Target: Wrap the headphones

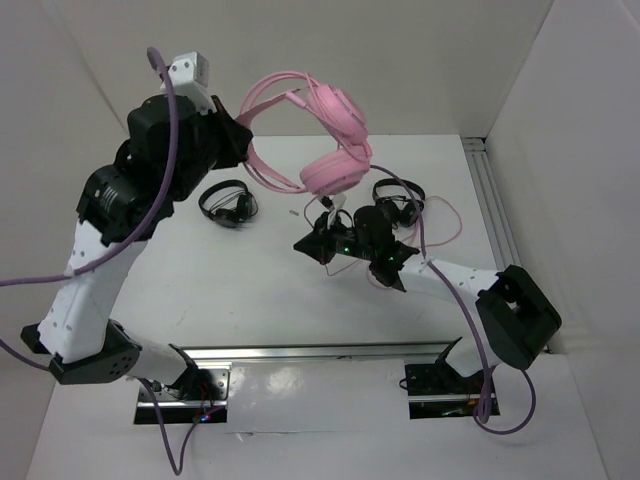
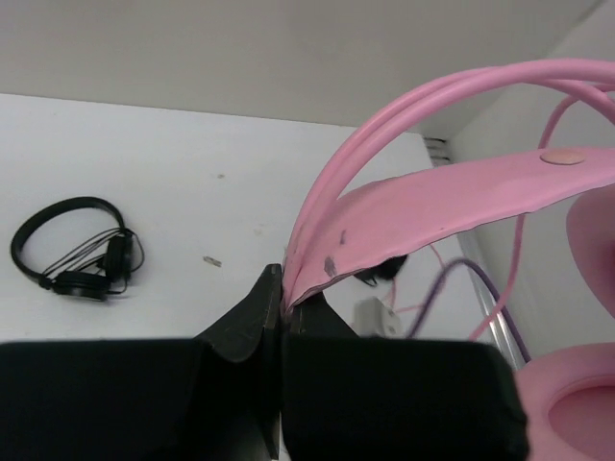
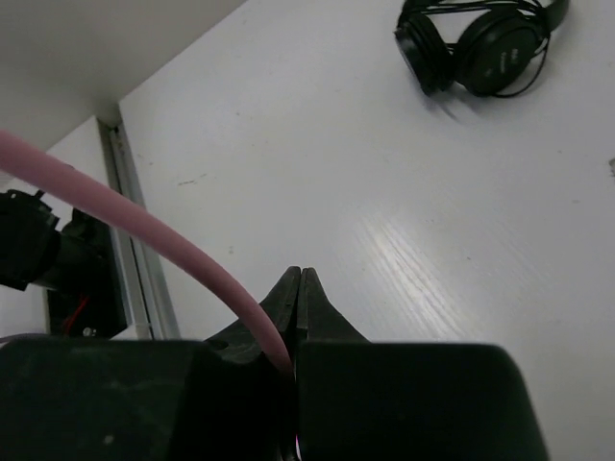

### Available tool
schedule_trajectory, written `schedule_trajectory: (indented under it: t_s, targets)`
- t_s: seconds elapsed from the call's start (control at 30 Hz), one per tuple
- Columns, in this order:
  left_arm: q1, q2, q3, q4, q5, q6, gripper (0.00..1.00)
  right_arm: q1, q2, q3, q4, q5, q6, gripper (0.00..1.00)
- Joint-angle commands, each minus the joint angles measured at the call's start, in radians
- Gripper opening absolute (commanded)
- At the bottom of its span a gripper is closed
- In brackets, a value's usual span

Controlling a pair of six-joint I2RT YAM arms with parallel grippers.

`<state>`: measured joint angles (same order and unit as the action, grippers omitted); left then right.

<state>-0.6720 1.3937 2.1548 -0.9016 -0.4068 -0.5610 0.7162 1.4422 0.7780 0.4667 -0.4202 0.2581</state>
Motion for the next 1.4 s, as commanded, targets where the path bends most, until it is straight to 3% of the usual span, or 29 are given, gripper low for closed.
schedule_trajectory:
  t_s: [0.0,0.13,0.4,0.63,0.77,0.93,1.17,1.27,1.37]
  targets:
    - [0.084,0.056,0.030,0.138,-0.037,-0.071,0.00,0.031,-0.034,-0.011,0.164,-0.058,0.032,0.01]
    - [0.250,0.087,-0.016,0.168,0.068,-0.144,0.00,0.066,-0.013,-0.022,0.205,-0.112,0.067,0.02]
    - [0.451,0.087,-0.217,0.236,0.169,-0.327,0.00,0.121,0.026,0.015,0.171,-0.132,0.078,0.05]
    - [0.635,0.097,-0.260,0.308,0.555,-0.415,0.00,0.163,0.066,0.037,0.070,0.020,0.010,0.00]
    - [0.712,0.077,-0.335,0.357,0.663,-0.470,0.00,0.125,0.107,0.075,0.021,0.029,0.010,0.00]
    - [0.723,0.050,-0.352,0.380,0.600,-0.429,0.00,0.160,0.152,0.141,-0.057,0.011,-0.020,0.00]
    - [0.723,0.073,-0.343,0.357,0.386,-0.310,0.00,0.258,0.133,0.234,-0.187,-0.100,-0.088,0.00]
    - [0.672,0.097,-0.343,0.357,0.187,-0.229,0.00,0.316,0.123,0.293,-0.301,-0.127,-0.134,0.00]
    - [0.641,0.108,-0.360,0.348,0.088,-0.182,0.00,0.336,0.113,0.365,-0.430,-0.182,-0.178,0.00]
